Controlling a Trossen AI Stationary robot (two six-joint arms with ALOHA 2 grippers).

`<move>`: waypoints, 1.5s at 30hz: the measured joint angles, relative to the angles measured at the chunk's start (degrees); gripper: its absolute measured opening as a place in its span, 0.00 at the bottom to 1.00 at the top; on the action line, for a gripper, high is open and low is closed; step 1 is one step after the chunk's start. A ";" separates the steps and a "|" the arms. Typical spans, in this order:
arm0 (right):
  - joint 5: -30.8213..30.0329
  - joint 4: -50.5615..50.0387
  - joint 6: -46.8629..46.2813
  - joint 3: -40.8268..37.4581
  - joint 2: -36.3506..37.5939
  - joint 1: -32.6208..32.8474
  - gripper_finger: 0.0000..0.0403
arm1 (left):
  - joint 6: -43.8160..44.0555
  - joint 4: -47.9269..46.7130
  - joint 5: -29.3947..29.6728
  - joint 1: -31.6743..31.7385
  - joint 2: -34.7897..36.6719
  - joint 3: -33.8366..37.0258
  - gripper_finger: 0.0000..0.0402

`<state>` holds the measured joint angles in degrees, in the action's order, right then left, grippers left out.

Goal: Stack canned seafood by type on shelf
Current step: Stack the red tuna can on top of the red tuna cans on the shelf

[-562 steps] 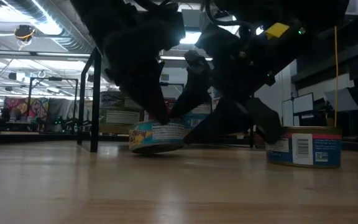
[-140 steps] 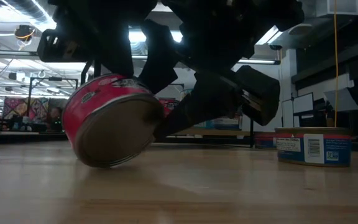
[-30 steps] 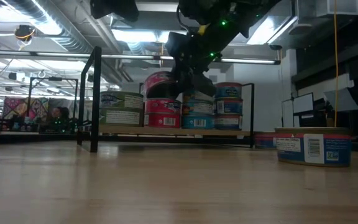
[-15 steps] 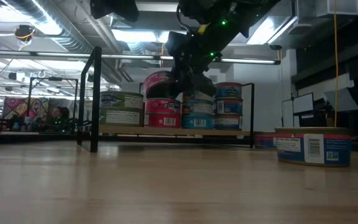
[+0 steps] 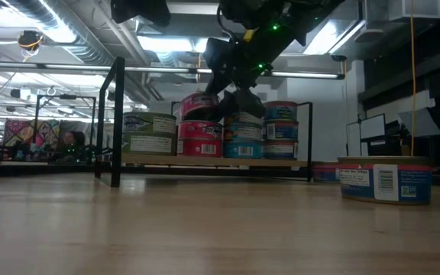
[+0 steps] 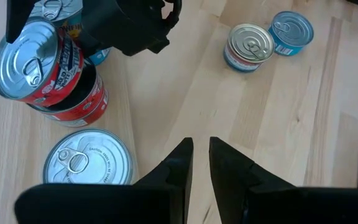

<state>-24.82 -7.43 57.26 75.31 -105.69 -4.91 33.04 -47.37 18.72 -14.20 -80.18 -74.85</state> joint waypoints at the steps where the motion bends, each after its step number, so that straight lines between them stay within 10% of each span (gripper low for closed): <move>1: 0.00 -0.02 0.24 0.00 0.00 0.00 0.65 | 0.00 0.00 0.00 0.00 0.00 0.00 0.12; 45: 6.47 -16.03 1.57 6.27 0.09 0.04 0.66 | 0.24 0.05 0.00 -0.02 0.00 0.00 0.12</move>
<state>-18.35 -23.46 58.83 81.58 -105.60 -4.86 33.28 -47.33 18.72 -14.21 -80.18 -74.85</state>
